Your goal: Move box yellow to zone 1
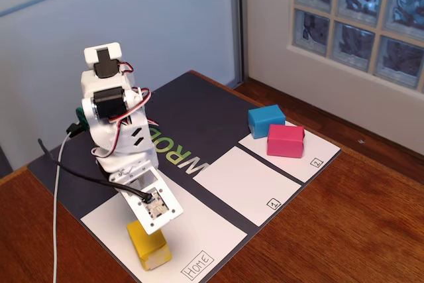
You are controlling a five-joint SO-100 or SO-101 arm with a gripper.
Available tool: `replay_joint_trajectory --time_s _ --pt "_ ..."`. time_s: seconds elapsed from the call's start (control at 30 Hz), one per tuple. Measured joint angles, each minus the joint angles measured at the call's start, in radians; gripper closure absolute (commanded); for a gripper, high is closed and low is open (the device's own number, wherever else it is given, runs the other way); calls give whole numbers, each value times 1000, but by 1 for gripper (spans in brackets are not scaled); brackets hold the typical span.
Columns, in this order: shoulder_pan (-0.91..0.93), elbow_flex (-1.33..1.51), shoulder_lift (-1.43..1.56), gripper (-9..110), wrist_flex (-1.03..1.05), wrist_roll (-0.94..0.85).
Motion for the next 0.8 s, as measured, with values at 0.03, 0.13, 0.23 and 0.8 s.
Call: replay_joint_trajectory --time_s 0.03,0.13,0.23,0.8 --pt "-2 0 -9 102 -15 -2" --pt "-3 0 -31 102 -58 -18" --pt "-3 0 -46 98 -86 -34" --pt "-20 0 -115 54 -195 -60"
